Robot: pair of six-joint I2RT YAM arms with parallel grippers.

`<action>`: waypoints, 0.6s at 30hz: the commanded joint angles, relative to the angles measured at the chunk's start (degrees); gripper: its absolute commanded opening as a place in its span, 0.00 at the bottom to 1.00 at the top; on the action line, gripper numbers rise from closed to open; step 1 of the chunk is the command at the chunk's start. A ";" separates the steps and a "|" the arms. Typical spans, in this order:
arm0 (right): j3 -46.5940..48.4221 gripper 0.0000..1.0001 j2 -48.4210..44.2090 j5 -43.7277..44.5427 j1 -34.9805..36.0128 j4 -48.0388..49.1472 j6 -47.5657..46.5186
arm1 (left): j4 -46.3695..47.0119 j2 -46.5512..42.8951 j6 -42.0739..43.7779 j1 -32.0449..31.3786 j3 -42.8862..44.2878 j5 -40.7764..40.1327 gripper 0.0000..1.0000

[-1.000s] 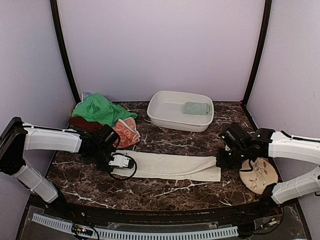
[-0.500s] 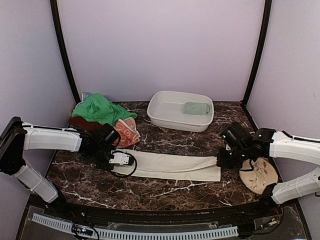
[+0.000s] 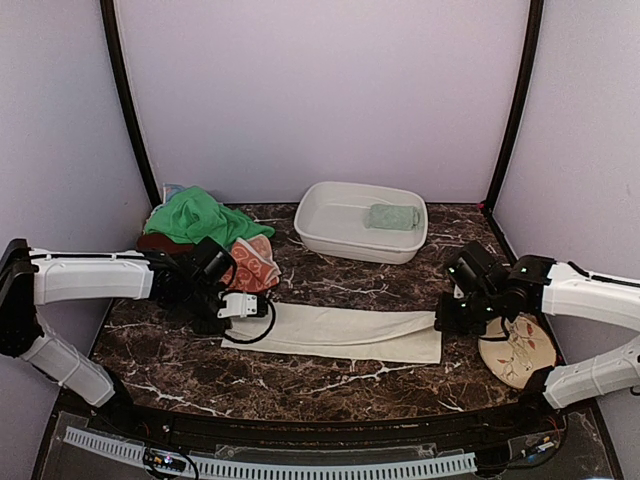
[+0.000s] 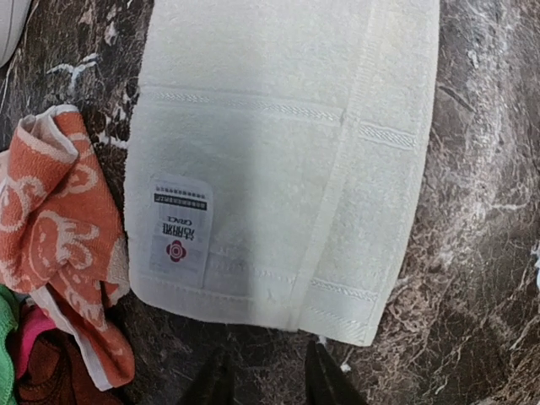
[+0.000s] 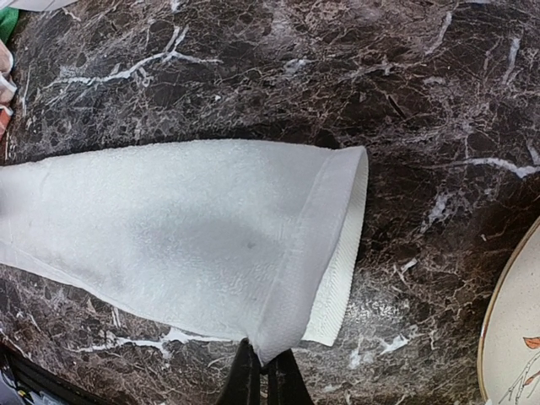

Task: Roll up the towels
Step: Smooth out the towel at the center of the board.

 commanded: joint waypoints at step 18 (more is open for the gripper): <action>2.57 0.00 -0.06 -0.68 -2.64 -1.04 -2.09 | 8.11 2.38 9.12 -0.98 -5.01 0.57 0.38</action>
